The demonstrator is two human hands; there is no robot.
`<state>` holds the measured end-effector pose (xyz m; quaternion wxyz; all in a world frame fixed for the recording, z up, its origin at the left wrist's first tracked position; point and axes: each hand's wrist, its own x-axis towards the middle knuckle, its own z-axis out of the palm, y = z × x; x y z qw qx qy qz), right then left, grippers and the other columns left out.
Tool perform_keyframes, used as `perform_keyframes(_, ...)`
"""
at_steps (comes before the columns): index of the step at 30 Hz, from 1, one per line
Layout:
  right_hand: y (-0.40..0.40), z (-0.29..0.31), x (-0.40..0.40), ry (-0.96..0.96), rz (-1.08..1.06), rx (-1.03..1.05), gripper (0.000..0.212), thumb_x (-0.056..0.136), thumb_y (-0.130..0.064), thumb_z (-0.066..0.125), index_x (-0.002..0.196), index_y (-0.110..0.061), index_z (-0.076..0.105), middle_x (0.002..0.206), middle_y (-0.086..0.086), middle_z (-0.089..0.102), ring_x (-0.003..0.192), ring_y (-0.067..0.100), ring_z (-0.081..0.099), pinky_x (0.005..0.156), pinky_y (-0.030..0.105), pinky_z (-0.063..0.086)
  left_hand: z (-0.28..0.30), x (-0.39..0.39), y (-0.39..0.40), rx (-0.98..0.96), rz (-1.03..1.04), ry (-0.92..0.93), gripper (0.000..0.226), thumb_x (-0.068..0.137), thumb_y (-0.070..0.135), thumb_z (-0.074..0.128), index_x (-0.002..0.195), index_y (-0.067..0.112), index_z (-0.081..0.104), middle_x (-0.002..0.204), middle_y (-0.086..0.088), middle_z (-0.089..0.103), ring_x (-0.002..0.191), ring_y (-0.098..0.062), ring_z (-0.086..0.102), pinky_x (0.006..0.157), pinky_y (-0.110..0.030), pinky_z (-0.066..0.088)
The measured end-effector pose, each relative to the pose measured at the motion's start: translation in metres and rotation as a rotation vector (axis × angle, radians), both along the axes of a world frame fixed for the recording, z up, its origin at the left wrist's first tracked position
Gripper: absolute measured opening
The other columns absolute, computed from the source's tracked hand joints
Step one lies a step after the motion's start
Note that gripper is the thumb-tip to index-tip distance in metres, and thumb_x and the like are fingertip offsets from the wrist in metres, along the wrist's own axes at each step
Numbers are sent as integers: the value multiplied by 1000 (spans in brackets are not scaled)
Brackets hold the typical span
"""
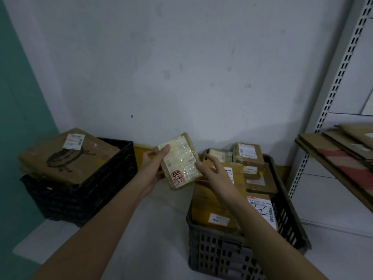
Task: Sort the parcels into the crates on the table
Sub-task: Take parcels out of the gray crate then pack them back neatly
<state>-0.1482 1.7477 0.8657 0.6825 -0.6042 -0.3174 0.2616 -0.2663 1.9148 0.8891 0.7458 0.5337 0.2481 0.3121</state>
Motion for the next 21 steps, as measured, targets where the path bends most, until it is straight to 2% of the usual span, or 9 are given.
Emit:
perform_keyframes(3,1,-3,-6,92,-97,101,57,88,-43,69,138,-36,42,111,2,70,99,19,72,76,30,60,2,8,-3,1,-90,-26,81,67,49,78,132,14,46,119,-12,69,104,-26,69,73,-45,58)
perform_keyframes(6,0,-9,-13,186,-191,162,40,92,-43,65,130,-36,53,110,-3,70,92,13,73,70,25,58,3,11,-7,109,-250,46,79,58,50,86,126,36,48,115,-3,73,106,-24,69,74,-47,59)
perform_keyframes(8,-2,-12,-16,217,-206,171,35,93,-45,63,127,-34,57,109,-5,71,93,13,73,69,25,58,2,12,-9,148,-317,85,72,63,43,87,124,45,49,111,1,74,106,-22,69,77,-51,60)
perform_keyframes(12,-7,-12,-18,197,-196,166,34,92,-46,62,124,-33,59,101,-8,75,91,10,73,69,24,58,0,10,-10,143,-310,82,63,70,33,83,123,47,51,115,-2,73,109,-24,68,81,-53,59)
perform_keyframes(16,-13,-6,-19,207,-175,142,35,94,-46,61,127,-34,58,114,-4,71,98,16,72,79,32,60,0,9,-14,145,-307,42,70,68,32,85,127,44,50,116,-4,73,109,-26,69,81,-53,59)
perform_keyframes(18,-14,-3,-19,114,-218,51,38,95,-51,56,130,-36,52,124,-3,65,106,17,67,88,39,58,1,11,-18,146,-277,29,71,66,33,85,127,43,50,114,-4,73,106,-25,70,79,-52,60)
perform_keyframes(19,-15,-2,-19,-23,-298,-9,42,95,-54,54,133,-38,48,132,-2,60,113,16,62,92,40,56,1,12,-21,153,-251,25,72,66,33,85,129,42,50,113,-4,74,104,-25,71,76,-50,60)
perform_keyframes(21,-17,4,-19,-357,-419,-73,63,88,-60,57,143,-41,34,143,-8,44,123,8,48,94,32,53,1,16,-28,169,-195,26,72,69,31,85,132,39,50,110,-3,75,97,-21,73,69,-43,61)
